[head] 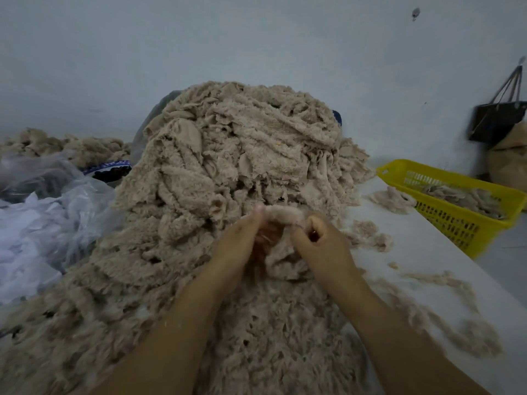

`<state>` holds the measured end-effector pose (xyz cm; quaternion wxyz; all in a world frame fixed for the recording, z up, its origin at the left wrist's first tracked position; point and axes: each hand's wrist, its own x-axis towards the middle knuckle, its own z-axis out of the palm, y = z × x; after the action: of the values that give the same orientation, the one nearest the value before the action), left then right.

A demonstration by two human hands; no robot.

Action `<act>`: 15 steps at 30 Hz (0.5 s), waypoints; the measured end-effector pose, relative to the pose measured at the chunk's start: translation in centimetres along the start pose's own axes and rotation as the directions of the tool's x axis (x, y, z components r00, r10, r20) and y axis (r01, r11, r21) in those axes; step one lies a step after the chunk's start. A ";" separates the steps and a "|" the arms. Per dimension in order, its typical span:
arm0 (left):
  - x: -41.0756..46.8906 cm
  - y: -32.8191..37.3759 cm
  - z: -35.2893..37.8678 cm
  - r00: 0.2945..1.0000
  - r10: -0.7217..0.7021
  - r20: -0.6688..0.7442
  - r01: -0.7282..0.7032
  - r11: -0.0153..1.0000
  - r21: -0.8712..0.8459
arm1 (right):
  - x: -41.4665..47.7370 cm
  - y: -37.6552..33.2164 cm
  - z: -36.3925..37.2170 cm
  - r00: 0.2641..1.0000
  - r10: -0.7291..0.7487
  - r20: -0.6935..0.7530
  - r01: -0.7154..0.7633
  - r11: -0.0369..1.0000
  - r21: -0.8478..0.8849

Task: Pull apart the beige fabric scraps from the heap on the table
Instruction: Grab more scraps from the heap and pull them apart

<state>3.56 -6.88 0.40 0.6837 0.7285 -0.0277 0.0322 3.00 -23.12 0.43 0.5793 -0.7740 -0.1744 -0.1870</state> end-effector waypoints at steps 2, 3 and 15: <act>-0.4 0.0 0.8 0.995 0.041 0.088 -0.043 0.999 0.021 | -0.2 -0.3 0.5 0.991 -0.064 0.114 0.075 0.992 -0.100; -0.4 0.1 0.9 0.998 0.026 0.066 -0.023 0.998 -0.050 | -0.3 -0.3 0.8 0.980 -0.099 0.171 0.123 0.984 -0.132; 0.5 1.2 -3.0 0.999 -0.037 -0.022 -0.004 0.418 -0.909 | 0.5 1.6 -0.6 0.960 0.240 0.144 -0.159 0.892 -0.424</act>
<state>3.95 -4.01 1.85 0.9694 0.2440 -0.0204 0.0195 4.17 -24.07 -0.53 0.4016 -0.9059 -0.1060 -0.0826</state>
